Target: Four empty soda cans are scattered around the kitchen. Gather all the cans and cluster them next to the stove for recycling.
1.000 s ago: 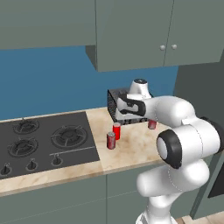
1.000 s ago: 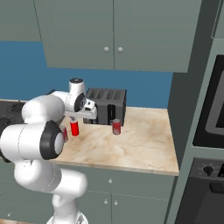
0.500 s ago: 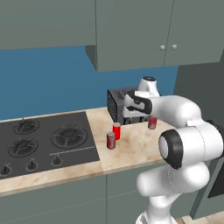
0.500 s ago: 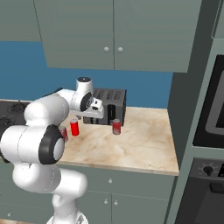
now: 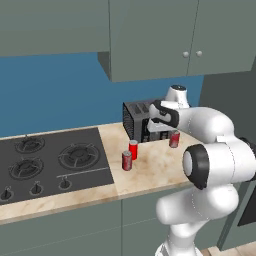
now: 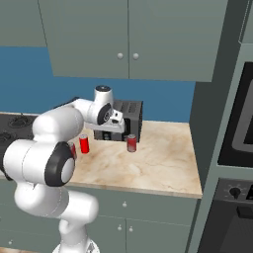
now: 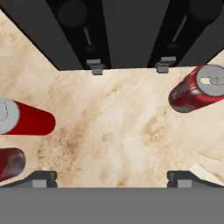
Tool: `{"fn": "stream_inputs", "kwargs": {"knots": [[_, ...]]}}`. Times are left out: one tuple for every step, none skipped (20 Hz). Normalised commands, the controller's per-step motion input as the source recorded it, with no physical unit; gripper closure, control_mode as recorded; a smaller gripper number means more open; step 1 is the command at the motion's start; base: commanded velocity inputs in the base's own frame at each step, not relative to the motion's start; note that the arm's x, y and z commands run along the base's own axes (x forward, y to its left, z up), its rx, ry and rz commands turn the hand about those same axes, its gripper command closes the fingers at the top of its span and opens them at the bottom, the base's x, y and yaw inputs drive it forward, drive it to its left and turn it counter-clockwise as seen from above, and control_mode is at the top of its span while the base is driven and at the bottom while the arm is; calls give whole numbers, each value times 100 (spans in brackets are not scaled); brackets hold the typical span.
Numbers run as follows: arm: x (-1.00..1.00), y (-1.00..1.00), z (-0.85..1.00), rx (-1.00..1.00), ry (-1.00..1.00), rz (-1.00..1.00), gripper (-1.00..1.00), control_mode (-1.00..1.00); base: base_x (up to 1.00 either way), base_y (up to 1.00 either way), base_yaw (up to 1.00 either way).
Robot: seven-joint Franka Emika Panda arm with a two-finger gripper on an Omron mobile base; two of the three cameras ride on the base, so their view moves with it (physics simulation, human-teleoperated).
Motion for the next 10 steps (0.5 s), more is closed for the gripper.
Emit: {"fn": "stream_inputs", "kwargs": {"knots": [[5,-26,0,0,0,2,-100,-100,0,0,0],[6,-25,0,0,0,2,-100,-100,0,0,0],[6,-27,0,0,0,1,-100,-100,0,0,0],[7,-27,0,0,0,1,-100,-100,0,0,0],[7,-28,0,0,0,2,-100,-100,0,0,0],[9,-27,-2,0,0,1,-100,-100,0,0,0],[9,-26,-3,0,0,2,-100,-100,0,0,0],[11,-25,-5,0,0,2,-100,-100,0,0,0],[10,-24,-5,0,0,1,-100,-100,0,0,0],[12,-25,-5,0,0,1,-100,-100,0,0,0]]}}
